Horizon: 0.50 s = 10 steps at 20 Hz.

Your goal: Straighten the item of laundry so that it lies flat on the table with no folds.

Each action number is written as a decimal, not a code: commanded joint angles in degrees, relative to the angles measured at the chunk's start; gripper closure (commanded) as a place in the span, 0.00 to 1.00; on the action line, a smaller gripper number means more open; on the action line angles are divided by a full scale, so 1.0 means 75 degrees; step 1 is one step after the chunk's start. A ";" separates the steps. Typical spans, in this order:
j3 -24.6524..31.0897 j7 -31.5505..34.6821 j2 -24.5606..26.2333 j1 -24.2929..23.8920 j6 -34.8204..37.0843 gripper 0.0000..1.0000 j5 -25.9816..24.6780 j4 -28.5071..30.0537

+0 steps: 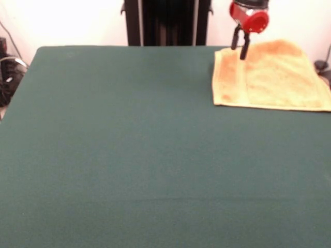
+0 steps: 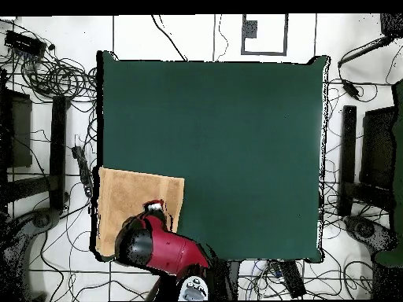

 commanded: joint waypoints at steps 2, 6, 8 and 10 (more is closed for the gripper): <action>0.0234 -0.0626 0.0126 -0.0107 0.0865 0.00 -0.0659 -0.1383; 0.0796 0.0335 0.0487 -0.0178 0.0740 0.00 -0.0098 -0.1660; 0.1195 0.1187 0.0690 -0.0110 0.0579 0.00 0.0524 -0.1502; 0.1452 0.1764 0.0823 -0.0015 0.0476 0.00 0.1015 -0.1340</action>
